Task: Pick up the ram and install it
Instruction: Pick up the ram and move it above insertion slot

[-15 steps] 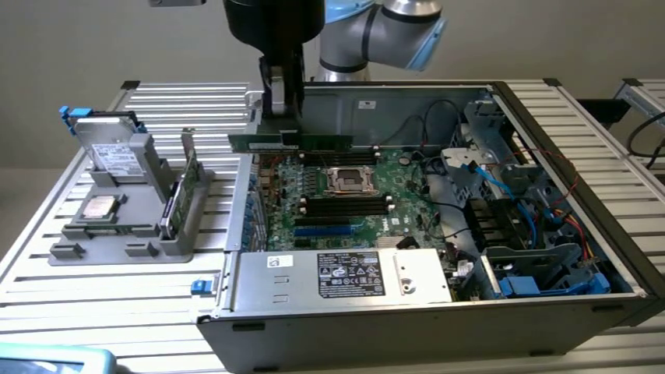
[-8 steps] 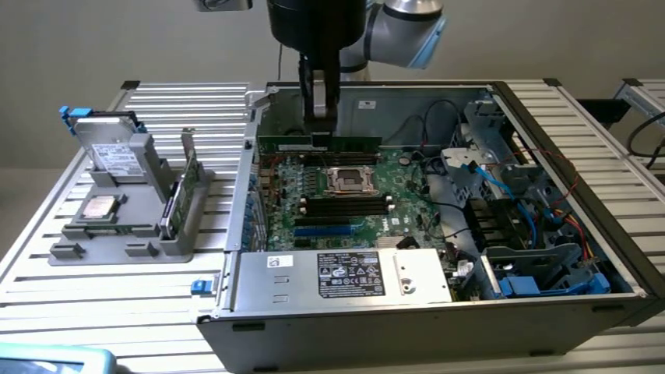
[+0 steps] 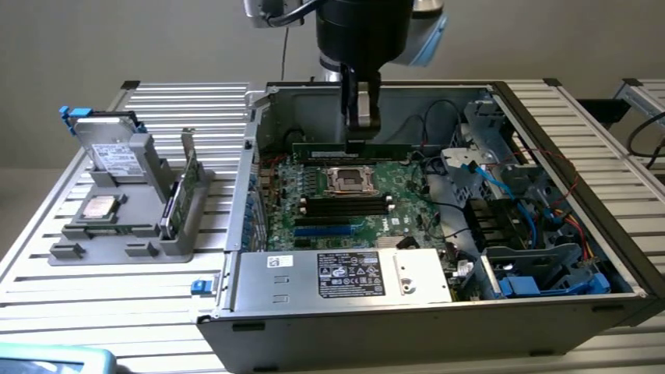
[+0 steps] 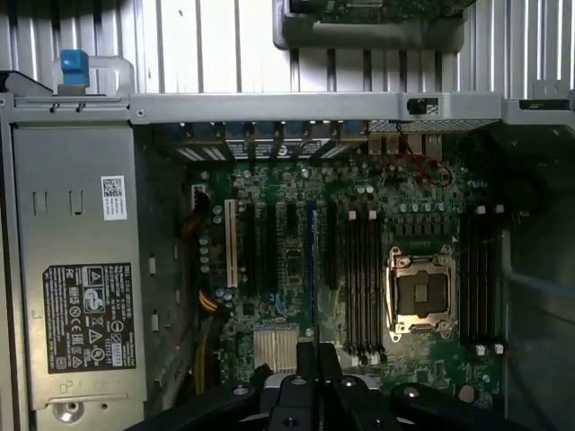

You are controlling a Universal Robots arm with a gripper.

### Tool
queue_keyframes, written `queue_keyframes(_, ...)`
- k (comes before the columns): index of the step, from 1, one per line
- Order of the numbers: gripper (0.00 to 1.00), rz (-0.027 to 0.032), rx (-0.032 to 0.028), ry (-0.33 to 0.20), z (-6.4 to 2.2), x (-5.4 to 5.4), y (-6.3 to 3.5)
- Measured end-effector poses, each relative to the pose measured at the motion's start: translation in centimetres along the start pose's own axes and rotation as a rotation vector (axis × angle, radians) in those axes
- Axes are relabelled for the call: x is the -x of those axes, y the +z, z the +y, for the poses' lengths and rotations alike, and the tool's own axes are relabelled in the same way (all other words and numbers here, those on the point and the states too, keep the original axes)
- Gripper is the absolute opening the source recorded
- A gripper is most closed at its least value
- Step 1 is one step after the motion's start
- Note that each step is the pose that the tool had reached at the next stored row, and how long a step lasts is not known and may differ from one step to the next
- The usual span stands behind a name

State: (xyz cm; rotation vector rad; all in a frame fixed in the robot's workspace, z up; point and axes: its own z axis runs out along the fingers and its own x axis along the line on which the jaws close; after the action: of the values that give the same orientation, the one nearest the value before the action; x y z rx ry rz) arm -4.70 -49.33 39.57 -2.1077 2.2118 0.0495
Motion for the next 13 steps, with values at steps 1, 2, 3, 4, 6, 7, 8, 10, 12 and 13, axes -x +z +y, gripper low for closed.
queue_keyframes(1, 0.13, 0.0007, -0.0001, 0.0, -0.42, 0.2, 0.21)
queue_keyframes(2, 0.13, 0.001, 0.0, 0.0, -0.85, 0.4, 0.42)
queue_keyframes(3, 0.13, 0.001, 0.0, 0.0, -1.28, 0.8, 0.65)
queue_keyframes(4, 0.13, 0.0009, -0.0001, 0.0, -1.68, 1.1, 0.87)
queue_keyframes(6, 0.13, 0.001, 0.0, 0.0, -2.12, 1.9, 1.33)
queue_keyframes(7, 0.13, 0.001, -0.0001, 0.0, -2.18, 2.3, 1.55)
queue_keyframes(8, 0.13, 0.001, -0.0001, 0.0, -2.19, 2.8, 1.77)
queue_keyframes(10, 0.13, 0.0009, -0.0001, 0.0, -2.16, 3.6, 2.2)
queue_keyframes(12, 0.13, 0.0009, -0.0001, 0.0, -2.1, 4.5, 2.65)
queue_keyframes(13, 0.13, 0.0009, -0.0002, 0.0, -2.06, 4.8, 2.85)
